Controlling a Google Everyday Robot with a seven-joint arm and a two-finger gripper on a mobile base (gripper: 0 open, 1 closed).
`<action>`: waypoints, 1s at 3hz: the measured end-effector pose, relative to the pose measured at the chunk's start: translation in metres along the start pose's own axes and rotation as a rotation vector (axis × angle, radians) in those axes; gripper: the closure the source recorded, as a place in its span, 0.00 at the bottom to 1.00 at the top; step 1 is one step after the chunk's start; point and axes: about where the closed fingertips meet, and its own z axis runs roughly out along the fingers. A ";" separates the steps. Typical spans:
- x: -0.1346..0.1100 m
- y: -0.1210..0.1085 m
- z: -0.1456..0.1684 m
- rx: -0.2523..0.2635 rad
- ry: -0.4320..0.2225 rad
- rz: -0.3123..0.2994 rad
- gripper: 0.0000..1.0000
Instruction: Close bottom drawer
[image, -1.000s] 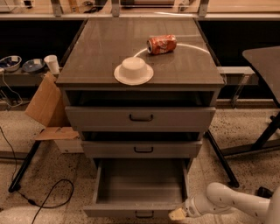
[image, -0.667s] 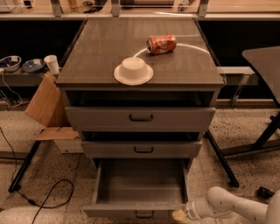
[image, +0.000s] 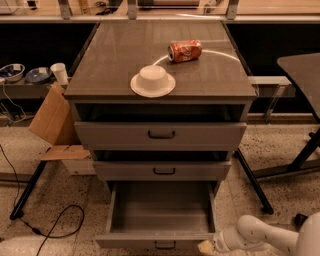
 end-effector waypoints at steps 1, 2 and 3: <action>-0.005 -0.013 0.010 -0.007 0.022 0.040 1.00; -0.005 -0.013 0.010 -0.007 0.022 0.040 1.00; -0.009 -0.015 0.009 -0.008 0.021 0.041 1.00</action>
Offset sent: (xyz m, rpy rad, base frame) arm 0.0693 -0.0092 -0.0297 0.0160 0.0462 -0.0335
